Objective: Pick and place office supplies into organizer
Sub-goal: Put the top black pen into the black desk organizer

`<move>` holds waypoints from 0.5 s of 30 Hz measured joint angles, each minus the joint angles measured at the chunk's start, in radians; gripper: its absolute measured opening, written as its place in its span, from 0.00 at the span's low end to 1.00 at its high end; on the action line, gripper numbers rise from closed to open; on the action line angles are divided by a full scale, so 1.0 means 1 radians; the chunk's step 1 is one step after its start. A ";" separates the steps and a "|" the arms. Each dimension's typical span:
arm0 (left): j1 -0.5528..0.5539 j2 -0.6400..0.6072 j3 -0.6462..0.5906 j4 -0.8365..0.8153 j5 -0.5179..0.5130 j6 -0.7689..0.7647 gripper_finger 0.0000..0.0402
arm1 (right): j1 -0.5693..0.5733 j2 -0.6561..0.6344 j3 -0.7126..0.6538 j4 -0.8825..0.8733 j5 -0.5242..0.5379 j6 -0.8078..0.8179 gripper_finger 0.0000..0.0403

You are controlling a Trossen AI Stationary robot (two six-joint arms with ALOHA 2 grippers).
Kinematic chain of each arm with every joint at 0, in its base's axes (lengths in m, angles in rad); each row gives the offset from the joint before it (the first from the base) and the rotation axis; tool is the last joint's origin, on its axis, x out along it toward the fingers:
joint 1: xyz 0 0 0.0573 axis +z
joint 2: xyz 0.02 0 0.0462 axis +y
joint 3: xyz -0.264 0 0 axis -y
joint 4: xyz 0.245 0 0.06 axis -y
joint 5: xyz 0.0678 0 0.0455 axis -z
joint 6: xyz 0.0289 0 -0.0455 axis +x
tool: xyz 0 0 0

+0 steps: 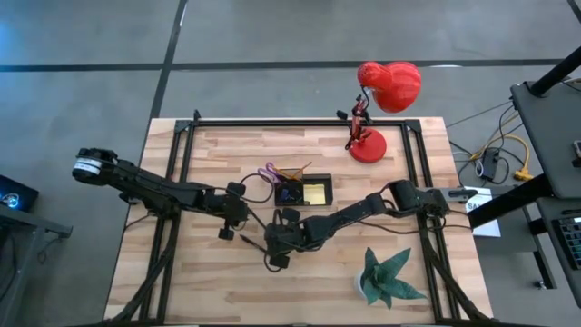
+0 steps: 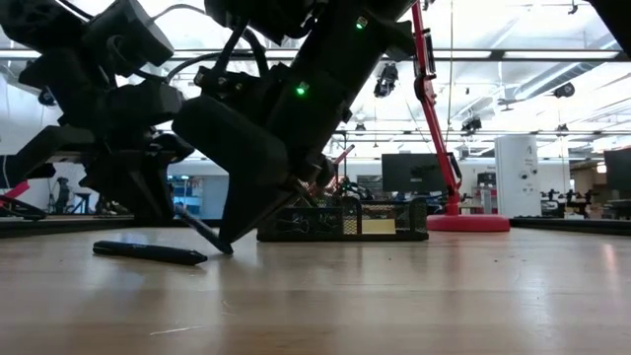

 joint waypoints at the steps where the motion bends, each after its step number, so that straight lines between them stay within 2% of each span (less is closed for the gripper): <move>1: 0.001 0.000 0.000 0.000 0.000 0.000 0.17 | 0.000 0.000 0.000 0.000 0.000 0.000 0.03; 11: 0.020 -0.002 0.000 0.000 0.000 0.004 0.17 | 0.001 0.004 -0.003 -0.004 -0.014 0.010 0.03; 15: 0.025 -0.014 -0.001 -0.001 -0.020 0.050 0.17 | 0.000 0.004 -0.003 -0.003 -0.013 0.010 0.03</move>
